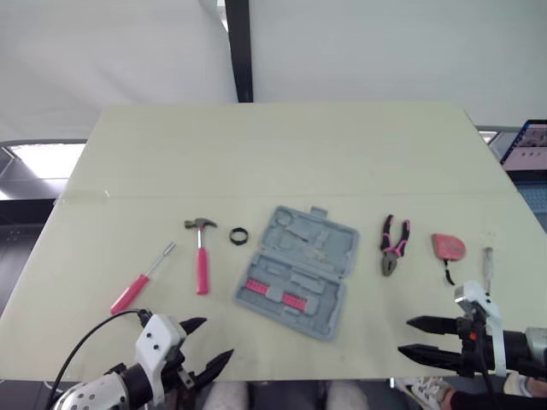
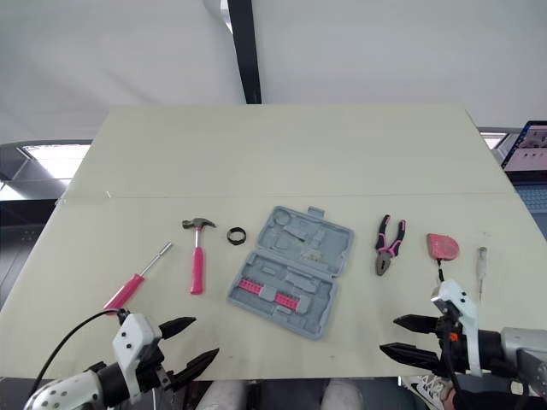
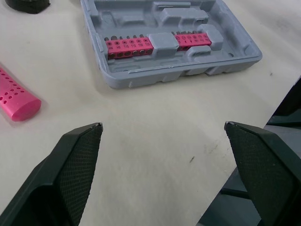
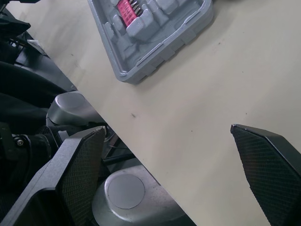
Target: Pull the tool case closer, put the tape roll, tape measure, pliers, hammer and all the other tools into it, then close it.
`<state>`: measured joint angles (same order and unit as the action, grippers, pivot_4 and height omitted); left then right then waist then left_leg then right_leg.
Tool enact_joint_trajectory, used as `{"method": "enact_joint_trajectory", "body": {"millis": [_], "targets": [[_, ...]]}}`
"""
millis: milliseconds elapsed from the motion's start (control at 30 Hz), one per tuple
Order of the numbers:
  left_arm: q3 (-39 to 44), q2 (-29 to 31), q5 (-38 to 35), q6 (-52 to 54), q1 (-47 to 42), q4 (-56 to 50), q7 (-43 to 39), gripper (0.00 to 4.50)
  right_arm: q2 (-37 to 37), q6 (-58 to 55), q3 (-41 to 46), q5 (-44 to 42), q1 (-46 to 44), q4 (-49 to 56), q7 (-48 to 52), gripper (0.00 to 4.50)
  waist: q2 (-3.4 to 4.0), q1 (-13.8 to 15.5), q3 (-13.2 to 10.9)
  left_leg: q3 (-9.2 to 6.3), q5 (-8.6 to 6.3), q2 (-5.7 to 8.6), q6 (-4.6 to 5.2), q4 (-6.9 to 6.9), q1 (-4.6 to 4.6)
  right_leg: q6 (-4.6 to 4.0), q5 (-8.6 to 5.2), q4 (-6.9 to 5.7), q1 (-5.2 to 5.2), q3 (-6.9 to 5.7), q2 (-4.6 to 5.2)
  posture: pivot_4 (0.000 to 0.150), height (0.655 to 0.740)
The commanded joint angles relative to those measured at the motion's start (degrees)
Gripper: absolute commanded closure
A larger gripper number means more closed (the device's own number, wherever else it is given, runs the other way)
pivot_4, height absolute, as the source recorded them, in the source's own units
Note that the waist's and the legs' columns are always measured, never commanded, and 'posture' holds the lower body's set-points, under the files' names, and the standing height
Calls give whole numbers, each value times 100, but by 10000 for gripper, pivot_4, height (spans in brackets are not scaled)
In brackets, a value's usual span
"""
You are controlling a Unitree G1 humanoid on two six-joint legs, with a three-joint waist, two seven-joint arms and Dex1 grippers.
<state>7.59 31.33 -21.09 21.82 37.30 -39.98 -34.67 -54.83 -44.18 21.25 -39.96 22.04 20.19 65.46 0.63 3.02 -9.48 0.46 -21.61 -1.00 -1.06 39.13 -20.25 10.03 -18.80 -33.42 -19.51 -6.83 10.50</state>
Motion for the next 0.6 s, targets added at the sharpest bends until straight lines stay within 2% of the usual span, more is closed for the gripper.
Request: {"method": "enact_joint_trajectory", "body": {"millis": [33,600], "targets": [[59,-3,-97,67,33,-195,19,560,42,9,143,-114,-16,143,-2,0,0,-1,0,0,0,0,0,0,0,0,0,0,0,0,0,1500,7400],[128,-50,-102,-41,-31,-156,35,560,149,97,70,-74,-155,101,-100,0,0,-1,0,0,0,0,0,0,0,0,0,0,0,0,0,1500,7400]]}}
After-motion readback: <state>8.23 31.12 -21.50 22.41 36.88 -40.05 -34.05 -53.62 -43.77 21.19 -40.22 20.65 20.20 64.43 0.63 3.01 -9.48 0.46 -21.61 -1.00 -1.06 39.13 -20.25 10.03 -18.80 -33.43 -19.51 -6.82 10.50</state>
